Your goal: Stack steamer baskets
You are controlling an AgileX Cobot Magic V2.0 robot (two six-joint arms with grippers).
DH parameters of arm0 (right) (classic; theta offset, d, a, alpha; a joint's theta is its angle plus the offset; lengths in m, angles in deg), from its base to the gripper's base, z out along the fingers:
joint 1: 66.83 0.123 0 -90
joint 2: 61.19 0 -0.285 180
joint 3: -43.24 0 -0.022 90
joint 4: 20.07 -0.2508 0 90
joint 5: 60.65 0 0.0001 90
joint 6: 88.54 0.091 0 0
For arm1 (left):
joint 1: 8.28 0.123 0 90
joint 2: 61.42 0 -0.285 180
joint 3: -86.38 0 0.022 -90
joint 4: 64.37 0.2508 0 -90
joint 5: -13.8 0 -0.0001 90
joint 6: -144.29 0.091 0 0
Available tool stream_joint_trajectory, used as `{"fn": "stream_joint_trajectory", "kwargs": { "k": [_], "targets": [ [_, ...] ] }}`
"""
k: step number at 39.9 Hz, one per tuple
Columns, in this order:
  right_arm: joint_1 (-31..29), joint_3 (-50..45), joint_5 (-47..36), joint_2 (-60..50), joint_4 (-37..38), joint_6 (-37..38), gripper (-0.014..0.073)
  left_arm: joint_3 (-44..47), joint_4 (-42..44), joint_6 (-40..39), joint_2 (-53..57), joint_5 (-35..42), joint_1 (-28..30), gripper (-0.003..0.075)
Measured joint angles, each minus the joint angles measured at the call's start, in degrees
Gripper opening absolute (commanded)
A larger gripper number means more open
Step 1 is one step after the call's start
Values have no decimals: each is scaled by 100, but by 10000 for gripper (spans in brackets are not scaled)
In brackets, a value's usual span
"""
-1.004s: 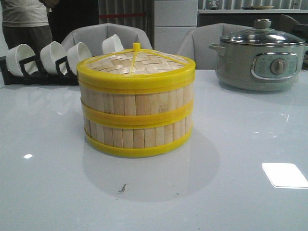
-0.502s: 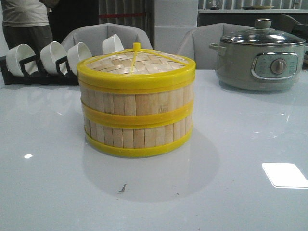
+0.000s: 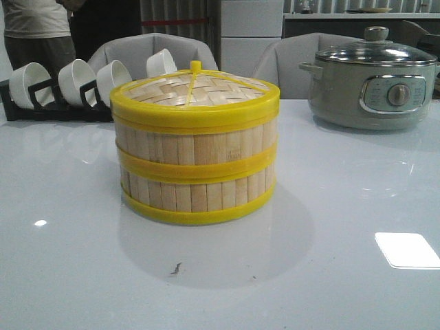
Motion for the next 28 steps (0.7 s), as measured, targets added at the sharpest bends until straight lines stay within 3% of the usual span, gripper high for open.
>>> {"fn": "stream_joint_trajectory", "kwargs": {
  "k": [28],
  "targets": [
    [0, 0, 86, 0, 13, 0, 70, 0, 0, 0, 0, 0, 0, 88]
  ]
}}
